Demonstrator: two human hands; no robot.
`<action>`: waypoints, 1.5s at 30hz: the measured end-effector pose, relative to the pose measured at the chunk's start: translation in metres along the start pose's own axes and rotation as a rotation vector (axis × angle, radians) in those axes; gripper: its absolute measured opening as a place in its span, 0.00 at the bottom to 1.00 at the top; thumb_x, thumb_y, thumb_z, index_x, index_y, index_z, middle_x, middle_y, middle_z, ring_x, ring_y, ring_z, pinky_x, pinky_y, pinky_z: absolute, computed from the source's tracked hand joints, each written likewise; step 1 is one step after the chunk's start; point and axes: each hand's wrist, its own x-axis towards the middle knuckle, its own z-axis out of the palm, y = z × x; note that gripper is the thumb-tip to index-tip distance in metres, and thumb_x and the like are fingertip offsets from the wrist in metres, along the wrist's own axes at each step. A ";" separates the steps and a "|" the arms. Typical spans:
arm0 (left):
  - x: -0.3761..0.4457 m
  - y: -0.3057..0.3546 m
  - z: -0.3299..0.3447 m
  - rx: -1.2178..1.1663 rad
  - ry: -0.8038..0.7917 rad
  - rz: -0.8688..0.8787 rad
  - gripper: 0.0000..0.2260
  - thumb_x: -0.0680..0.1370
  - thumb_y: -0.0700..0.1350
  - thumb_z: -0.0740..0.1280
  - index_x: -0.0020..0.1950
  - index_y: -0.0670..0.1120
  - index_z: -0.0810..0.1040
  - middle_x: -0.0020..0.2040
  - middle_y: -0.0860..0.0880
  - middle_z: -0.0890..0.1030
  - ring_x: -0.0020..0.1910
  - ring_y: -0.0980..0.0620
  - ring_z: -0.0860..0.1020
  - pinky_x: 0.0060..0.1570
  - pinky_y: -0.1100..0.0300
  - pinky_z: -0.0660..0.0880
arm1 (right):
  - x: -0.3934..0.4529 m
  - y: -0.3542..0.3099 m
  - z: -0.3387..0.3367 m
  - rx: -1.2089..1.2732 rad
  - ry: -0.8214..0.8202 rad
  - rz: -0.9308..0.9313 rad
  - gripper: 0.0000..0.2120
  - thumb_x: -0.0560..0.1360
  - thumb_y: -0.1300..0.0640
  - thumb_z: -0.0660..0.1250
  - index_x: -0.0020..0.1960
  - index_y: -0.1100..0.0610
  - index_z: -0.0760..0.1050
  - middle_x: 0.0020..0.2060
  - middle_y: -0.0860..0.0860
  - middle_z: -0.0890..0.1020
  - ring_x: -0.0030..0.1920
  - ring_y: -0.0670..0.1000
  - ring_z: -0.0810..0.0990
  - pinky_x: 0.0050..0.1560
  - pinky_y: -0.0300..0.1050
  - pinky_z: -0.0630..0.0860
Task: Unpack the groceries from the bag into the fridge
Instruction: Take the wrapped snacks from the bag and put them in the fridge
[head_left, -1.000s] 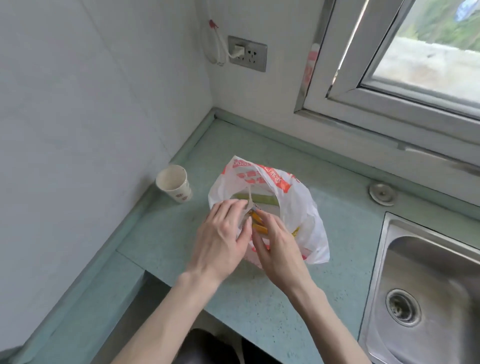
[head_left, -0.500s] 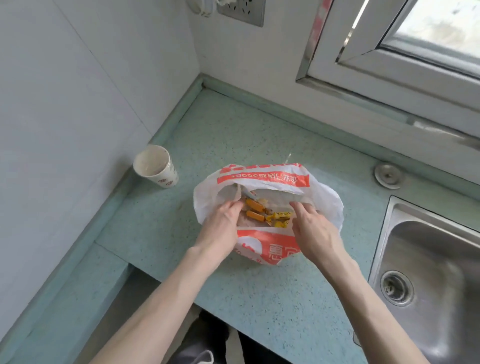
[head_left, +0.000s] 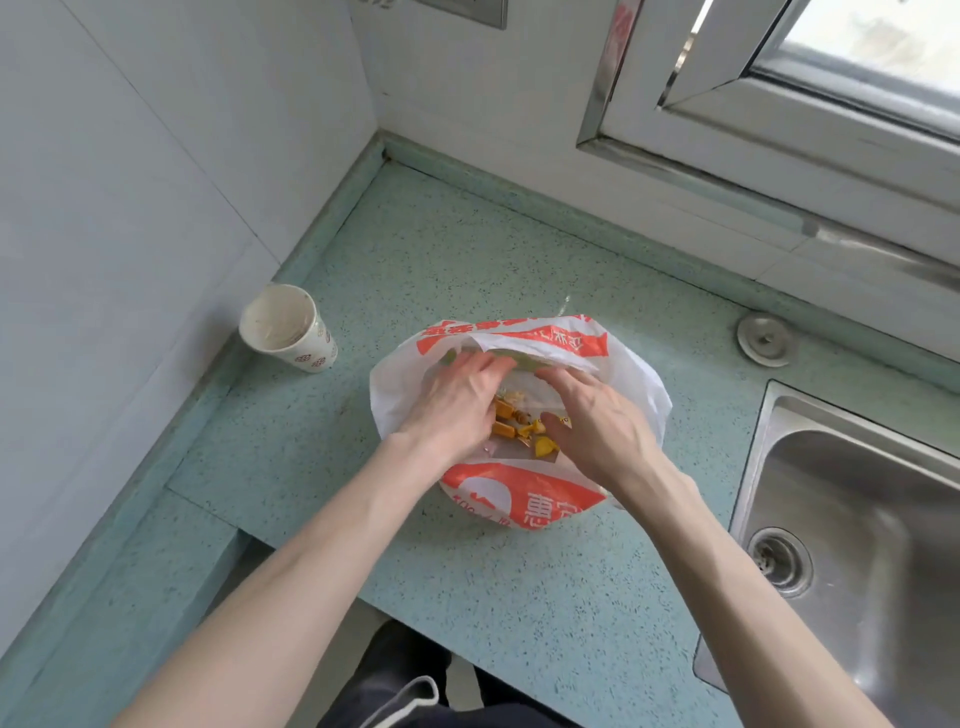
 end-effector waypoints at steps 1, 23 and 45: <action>0.005 -0.004 0.002 0.044 -0.030 0.013 0.29 0.76 0.36 0.69 0.77 0.46 0.69 0.72 0.45 0.75 0.71 0.43 0.72 0.67 0.49 0.71 | 0.002 0.000 -0.003 0.001 0.034 -0.006 0.27 0.79 0.56 0.69 0.76 0.51 0.67 0.71 0.51 0.77 0.69 0.58 0.76 0.56 0.54 0.79; 0.037 0.010 0.046 0.444 -0.375 -0.063 0.33 0.74 0.47 0.76 0.74 0.44 0.64 0.71 0.42 0.68 0.71 0.40 0.67 0.61 0.50 0.73 | 0.023 0.013 -0.019 -0.049 -0.020 -0.009 0.26 0.82 0.52 0.65 0.78 0.54 0.67 0.72 0.53 0.77 0.73 0.56 0.73 0.63 0.54 0.76; -0.016 0.042 0.001 0.266 -0.048 -0.173 0.28 0.70 0.35 0.69 0.69 0.45 0.67 0.62 0.46 0.78 0.68 0.43 0.73 0.75 0.41 0.53 | 0.018 0.022 0.026 -0.255 -0.204 -0.036 0.25 0.76 0.58 0.69 0.72 0.55 0.67 0.62 0.54 0.79 0.60 0.58 0.81 0.56 0.52 0.77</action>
